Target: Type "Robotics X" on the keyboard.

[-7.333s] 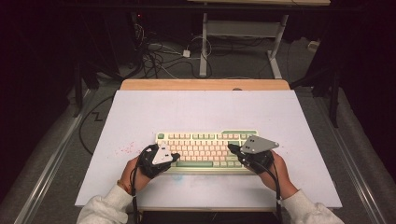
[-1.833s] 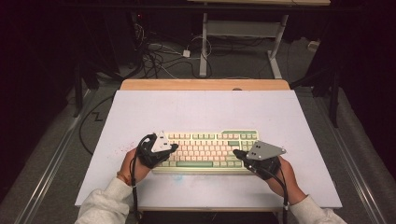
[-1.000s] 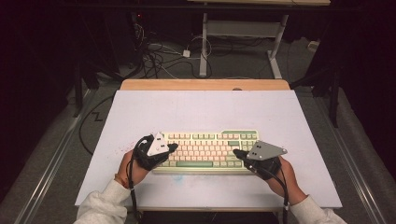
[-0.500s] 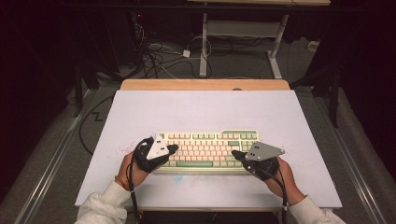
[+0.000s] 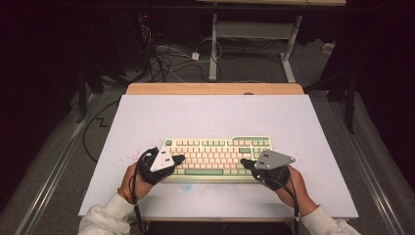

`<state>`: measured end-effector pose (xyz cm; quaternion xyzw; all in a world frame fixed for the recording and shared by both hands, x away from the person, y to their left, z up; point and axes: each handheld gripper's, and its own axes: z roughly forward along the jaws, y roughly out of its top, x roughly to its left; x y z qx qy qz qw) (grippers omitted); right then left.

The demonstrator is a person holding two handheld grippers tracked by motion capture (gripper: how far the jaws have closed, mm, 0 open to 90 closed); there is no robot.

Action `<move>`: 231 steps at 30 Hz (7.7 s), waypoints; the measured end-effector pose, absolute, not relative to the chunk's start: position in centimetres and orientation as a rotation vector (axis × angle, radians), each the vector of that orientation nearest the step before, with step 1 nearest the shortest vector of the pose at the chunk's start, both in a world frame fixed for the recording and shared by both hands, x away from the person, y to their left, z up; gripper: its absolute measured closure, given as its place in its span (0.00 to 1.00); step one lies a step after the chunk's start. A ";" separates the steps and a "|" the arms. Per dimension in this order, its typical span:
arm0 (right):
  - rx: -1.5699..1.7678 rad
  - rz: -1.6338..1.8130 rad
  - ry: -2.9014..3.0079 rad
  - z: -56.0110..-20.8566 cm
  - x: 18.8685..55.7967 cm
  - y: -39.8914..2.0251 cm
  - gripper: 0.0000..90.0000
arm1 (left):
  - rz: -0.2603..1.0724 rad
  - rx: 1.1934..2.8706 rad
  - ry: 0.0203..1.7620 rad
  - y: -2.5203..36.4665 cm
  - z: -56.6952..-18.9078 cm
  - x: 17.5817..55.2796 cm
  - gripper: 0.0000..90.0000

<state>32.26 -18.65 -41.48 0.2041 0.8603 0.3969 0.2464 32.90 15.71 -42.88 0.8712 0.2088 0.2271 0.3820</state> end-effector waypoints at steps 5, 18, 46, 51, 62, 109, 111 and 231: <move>0.557 1.072 2.357 -41.7 32.3 -18.5 1.00 | 0.571 2.232 0.517 15.4 -43.0 32.6 0.95; 0.550 1.061 2.370 -42.1 32.4 -18.3 1.00 | 0.531 2.256 0.472 14.2 -43.5 32.2 0.95; 0.544 1.061 2.376 -42.1 32.2 -18.3 1.00 | 0.512 2.390 0.462 12.3 -45.8 33.5 0.96; 0.553 1.068 2.364 -41.8 32.3 -18.6 1.00 | 0.525 2.302 0.466 13.1 -44.2 33.1 0.96; 0.560 1.070 2.349 -41.5 32.4 -18.9 1.00 | 0.542 2.254 0.493 14.5 -43.3 33.0 0.96; 0.634 0.924 2.425 -44.4 34.7 -19.0 1.00 | 0.555 2.265 0.547 16.2 -43.4 33.5 0.97; 0.639 0.919 2.430 -44.6 34.8 -19.0 1.00 | 0.555 2.265 0.545 16.2 -43.4 33.5 0.97; 0.649 0.892 2.426 -45.4 34.8 -18.8 1.00 | 0.467 2.384 0.529 14.1 -45.3 35.2 0.97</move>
